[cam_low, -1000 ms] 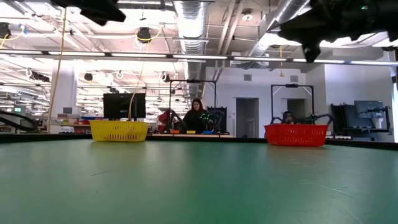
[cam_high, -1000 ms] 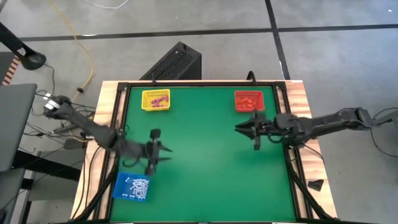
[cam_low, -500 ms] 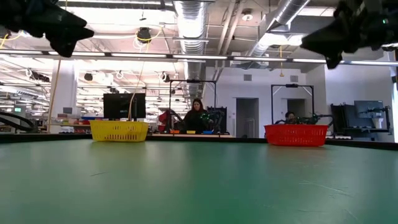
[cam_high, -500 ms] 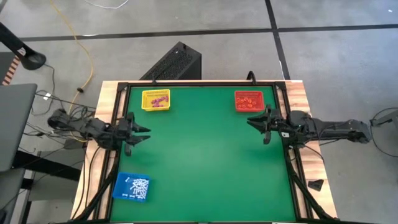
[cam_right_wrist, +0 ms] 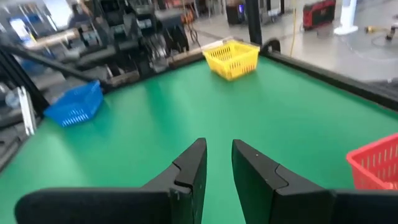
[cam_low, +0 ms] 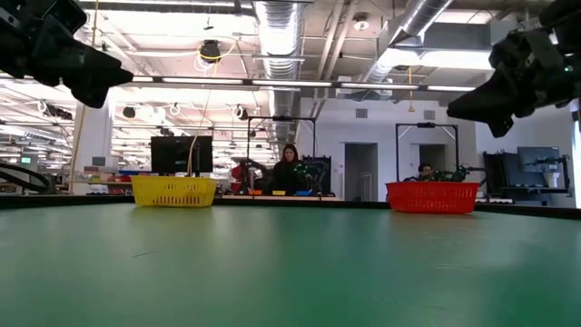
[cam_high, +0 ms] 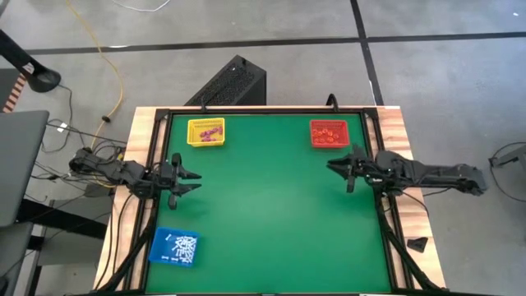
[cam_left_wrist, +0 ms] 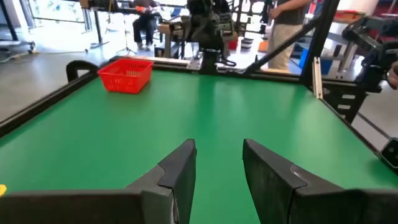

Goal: Sort Halloween decoration
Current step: Return to Home Position

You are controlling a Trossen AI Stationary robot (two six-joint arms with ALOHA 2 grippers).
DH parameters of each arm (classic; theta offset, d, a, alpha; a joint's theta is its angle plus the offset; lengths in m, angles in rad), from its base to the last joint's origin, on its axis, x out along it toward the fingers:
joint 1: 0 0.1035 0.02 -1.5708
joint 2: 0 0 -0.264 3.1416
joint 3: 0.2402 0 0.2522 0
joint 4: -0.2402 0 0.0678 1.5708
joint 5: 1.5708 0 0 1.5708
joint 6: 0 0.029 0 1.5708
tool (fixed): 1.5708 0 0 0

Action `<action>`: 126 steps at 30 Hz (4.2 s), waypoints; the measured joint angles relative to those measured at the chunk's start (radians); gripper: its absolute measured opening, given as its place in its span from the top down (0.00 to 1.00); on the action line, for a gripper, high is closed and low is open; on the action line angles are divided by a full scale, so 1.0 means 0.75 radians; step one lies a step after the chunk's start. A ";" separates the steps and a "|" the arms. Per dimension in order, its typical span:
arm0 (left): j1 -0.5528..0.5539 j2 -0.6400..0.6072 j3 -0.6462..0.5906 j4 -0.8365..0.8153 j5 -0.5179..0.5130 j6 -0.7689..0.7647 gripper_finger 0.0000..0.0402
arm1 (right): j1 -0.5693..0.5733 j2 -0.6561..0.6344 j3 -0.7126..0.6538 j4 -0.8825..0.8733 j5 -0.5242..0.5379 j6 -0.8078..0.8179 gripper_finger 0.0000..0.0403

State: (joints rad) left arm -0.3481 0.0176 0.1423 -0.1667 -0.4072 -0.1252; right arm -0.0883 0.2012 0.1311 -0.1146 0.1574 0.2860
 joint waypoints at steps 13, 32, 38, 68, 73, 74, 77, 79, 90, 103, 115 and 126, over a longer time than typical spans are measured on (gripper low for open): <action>0.000 0.001 -0.002 0.000 0.161 0.012 0.70 | 0.003 -0.263 -0.101 0.044 0.086 -0.064 0.73; -0.001 0.006 -0.137 0.203 0.192 0.156 0.70 | 0.003 -0.251 -0.100 0.036 0.106 -0.067 0.73; 0.001 0.008 -0.135 0.188 0.123 0.162 0.70 | 0.003 -0.252 -0.100 0.035 0.106 -0.067 0.73; 0.000 0.008 -0.135 0.181 0.120 0.152 0.70 | 0.003 -0.251 -0.102 0.034 0.105 -0.066 0.73; 0.000 0.008 -0.135 0.181 0.120 0.152 0.70 | 0.003 -0.251 -0.102 0.034 0.105 -0.066 0.73; 0.000 0.008 -0.135 0.181 0.120 0.152 0.70 | 0.003 -0.251 -0.102 0.034 0.105 -0.066 0.73; 0.000 0.008 -0.135 0.181 0.120 0.152 0.70 | 0.003 -0.251 -0.102 0.034 0.105 -0.066 0.73; 0.000 0.008 -0.135 0.181 0.120 0.152 0.70 | 0.003 -0.251 -0.102 0.034 0.105 -0.066 0.73; 0.000 0.008 -0.135 0.180 0.120 0.152 0.70 | 0.003 -0.251 -0.102 0.034 0.105 -0.066 0.73; 0.000 0.008 -0.135 0.180 0.120 0.152 0.70 | 0.003 -0.251 -0.102 0.034 0.105 -0.066 0.73; 0.000 0.008 -0.135 0.180 0.120 0.152 0.70 | 0.003 -0.251 -0.102 0.034 0.105 -0.066 0.73; 0.000 0.008 -0.135 0.180 0.120 0.152 0.70 | 0.003 -0.251 -0.102 0.034 0.105 -0.066 0.73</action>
State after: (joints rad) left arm -0.3481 0.0238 0.0414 -0.0315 -0.3172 -0.0112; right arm -0.0860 0.0128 0.0544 -0.0895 0.2359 0.2367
